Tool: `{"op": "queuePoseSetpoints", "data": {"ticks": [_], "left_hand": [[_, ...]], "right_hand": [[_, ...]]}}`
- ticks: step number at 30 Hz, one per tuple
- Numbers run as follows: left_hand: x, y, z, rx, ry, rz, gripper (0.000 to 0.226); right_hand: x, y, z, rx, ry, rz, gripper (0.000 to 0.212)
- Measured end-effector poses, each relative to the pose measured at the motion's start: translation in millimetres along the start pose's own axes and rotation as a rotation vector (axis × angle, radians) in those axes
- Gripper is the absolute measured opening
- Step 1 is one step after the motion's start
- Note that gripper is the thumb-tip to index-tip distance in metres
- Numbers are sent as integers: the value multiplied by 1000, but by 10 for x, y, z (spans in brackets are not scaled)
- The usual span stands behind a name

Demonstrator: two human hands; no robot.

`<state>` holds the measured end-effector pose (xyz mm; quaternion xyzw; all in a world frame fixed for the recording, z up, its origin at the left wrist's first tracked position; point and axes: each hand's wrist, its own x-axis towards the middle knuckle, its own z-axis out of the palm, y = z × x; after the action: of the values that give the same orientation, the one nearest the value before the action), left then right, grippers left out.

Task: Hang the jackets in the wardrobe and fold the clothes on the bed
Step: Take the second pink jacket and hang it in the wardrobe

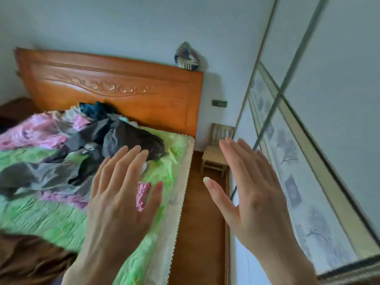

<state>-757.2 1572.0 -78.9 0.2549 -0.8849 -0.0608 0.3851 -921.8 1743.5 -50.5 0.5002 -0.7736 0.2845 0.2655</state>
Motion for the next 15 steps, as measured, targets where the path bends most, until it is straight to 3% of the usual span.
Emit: {"op": "queuePoseSetpoints", "data": {"ticks": [8, 15], "left_hand": [[-182, -1000, -119, 170, 34, -183, 57], [-361, -1472, -27, 282, 36, -330, 56]], "right_hand": [[447, -579, 1138, 217, -115, -70, 66], [664, -846, 1833, 358, -228, -186, 64]]}}
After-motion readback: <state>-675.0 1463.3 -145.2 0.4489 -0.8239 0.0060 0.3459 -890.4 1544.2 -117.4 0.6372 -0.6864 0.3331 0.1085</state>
